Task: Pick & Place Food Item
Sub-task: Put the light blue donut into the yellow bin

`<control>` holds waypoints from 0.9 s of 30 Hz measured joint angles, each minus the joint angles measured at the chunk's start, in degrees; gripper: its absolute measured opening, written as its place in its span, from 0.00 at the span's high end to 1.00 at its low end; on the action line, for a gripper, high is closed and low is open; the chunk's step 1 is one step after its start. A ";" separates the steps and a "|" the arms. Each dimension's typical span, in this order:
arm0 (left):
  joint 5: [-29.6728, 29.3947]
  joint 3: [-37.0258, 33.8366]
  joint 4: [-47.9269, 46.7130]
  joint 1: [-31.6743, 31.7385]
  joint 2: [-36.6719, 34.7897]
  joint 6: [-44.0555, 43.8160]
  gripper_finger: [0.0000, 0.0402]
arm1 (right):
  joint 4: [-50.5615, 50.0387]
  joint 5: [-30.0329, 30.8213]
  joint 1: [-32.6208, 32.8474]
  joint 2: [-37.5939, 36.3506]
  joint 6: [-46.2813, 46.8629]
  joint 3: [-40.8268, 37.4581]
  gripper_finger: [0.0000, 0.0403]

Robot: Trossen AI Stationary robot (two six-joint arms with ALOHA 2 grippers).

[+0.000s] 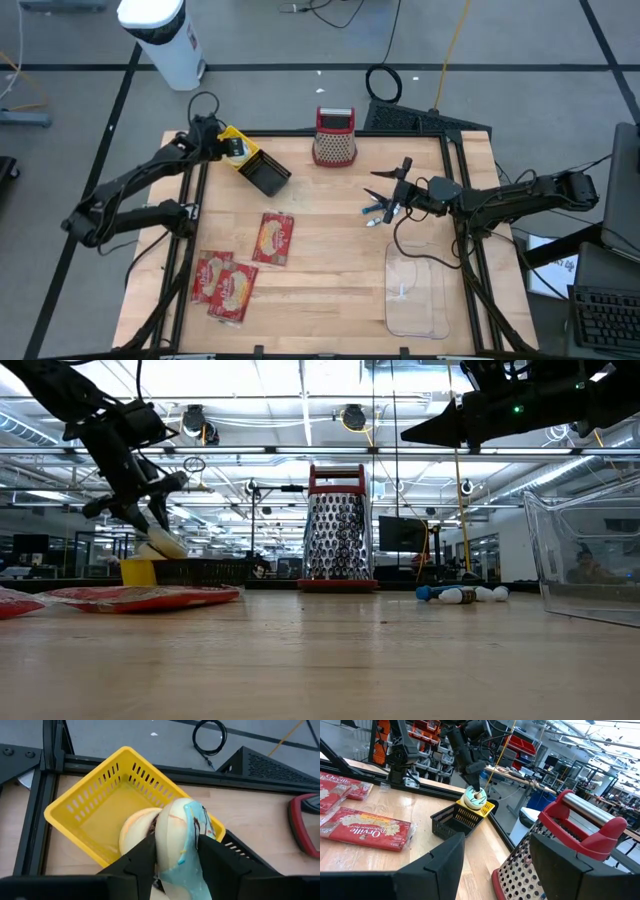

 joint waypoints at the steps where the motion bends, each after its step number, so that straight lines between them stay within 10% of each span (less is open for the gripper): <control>1: 0.01 0.00 0.01 0.00 -0.23 0.11 0.63 | -0.01 0.00 0.00 0.00 -0.01 0.00 0.47; 27: 1.45 -0.02 -2.10 0.00 -3.23 6.60 0.63 | -0.03 -0.07 0.13 0.02 0.04 0.00 0.47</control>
